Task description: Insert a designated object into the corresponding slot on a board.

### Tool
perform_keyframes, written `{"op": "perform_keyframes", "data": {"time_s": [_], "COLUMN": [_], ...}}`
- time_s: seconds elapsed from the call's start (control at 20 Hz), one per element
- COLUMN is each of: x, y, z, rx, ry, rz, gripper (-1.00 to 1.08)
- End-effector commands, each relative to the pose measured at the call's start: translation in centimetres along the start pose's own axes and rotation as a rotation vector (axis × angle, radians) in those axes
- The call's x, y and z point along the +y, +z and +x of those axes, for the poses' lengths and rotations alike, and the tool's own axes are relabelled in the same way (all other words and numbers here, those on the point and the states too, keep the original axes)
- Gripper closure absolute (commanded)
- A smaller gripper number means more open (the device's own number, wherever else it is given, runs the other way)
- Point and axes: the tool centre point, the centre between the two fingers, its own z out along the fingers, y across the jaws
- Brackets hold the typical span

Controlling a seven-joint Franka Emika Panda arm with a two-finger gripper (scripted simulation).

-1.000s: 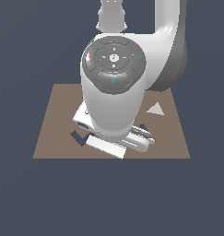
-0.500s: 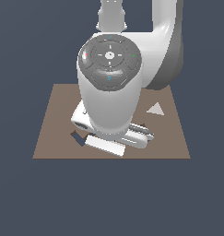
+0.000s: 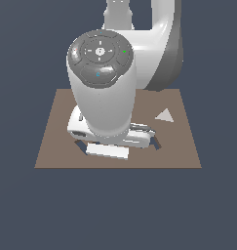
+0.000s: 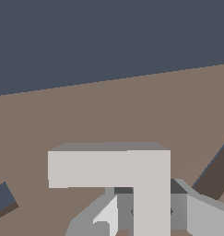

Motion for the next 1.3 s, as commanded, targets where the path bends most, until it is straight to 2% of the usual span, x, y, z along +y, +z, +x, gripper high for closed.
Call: {"op": "perform_keyframes", "data": {"time_s": [0.0, 0.8, 1.25], "x": [0.7, 6.1, 8.1], "y": [-0.1, -0.5, -0.7], "z": [-0.2, 0.3, 1.3], "rx": [0.001, 0.001, 0.001], "ry": [-0.065, -0.59, -0.798], "rz": [0.0, 0.0, 0.0], "gripper": [1.08, 1.08, 1.08]}}
